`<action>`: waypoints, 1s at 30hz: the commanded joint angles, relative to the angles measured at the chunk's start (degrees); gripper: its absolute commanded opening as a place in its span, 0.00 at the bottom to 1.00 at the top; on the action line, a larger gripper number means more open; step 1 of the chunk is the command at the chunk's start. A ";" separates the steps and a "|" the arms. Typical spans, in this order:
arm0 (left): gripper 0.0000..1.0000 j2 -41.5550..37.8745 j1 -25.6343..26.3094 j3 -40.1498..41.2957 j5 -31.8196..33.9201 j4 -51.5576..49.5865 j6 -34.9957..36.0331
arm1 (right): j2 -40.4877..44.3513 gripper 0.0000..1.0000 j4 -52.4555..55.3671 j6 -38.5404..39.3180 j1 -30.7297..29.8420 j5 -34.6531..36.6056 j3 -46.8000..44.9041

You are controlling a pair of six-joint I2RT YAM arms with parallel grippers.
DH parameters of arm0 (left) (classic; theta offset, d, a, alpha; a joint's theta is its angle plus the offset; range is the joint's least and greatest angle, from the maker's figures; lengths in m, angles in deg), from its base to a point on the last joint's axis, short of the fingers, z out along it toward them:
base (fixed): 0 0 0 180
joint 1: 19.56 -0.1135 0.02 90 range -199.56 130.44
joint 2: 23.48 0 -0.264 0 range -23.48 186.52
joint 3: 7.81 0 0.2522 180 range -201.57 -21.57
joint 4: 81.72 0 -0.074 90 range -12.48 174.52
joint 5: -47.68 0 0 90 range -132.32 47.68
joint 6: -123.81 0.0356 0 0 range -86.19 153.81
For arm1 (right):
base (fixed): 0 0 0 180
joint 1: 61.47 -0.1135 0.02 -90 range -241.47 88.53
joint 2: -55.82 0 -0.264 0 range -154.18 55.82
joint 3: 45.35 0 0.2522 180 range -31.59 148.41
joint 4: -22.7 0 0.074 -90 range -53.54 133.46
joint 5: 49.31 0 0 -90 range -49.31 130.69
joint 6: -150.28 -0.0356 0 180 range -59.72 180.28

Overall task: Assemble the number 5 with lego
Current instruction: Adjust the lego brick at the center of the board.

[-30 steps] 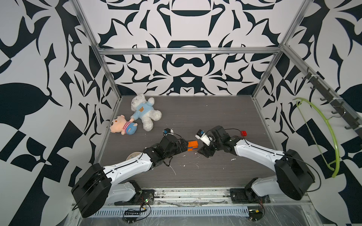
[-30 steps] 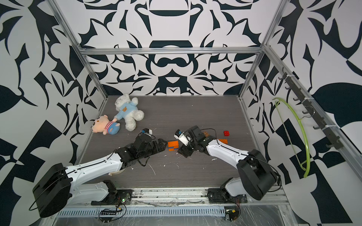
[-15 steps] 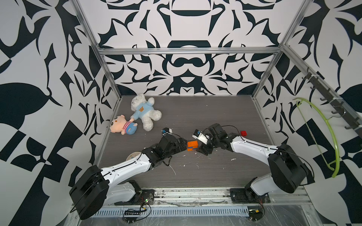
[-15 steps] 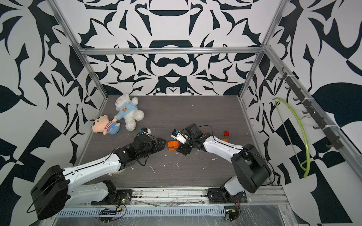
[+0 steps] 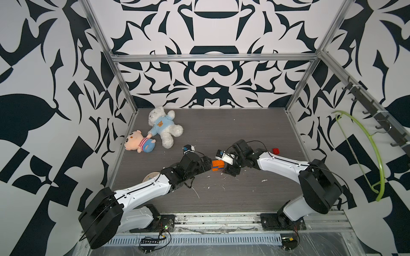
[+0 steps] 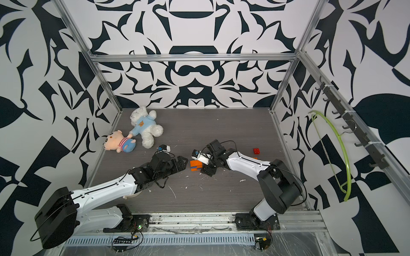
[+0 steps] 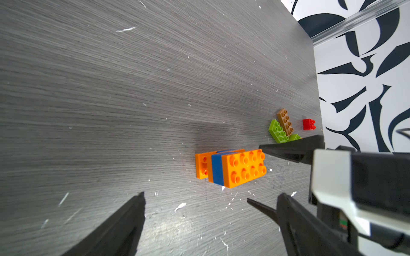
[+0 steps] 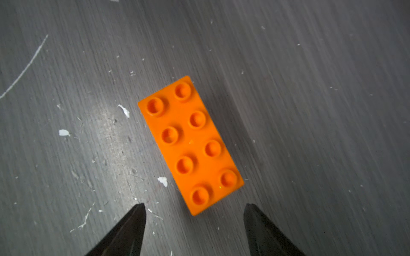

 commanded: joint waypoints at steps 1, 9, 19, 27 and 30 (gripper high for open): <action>0.99 -1.70 0.11 0.02 1.33 -2.29 0.60 | -0.01 0.75 1.90 2.74 -0.56 1.14 2.66; 0.99 -3.40 0.11 0.86 2.29 -3.65 0.19 | -3.32 0.75 0.43 4.10 -0.54 0.40 5.55; 0.99 -4.70 0.11 1.86 3.03 -4.14 -0.26 | -9.15 0.72 1.56 5.48 -0.62 -4.62 10.27; 0.99 -3.89 0.11 1.13 2.86 -4.71 -0.11 | -11.21 0.55 5.98 5.45 -0.71 -7.71 12.63; 0.99 -3.75 0.11 1.13 2.97 -4.76 -0.21 | -11.13 0.48 6.52 4.53 -0.71 -7.79 12.93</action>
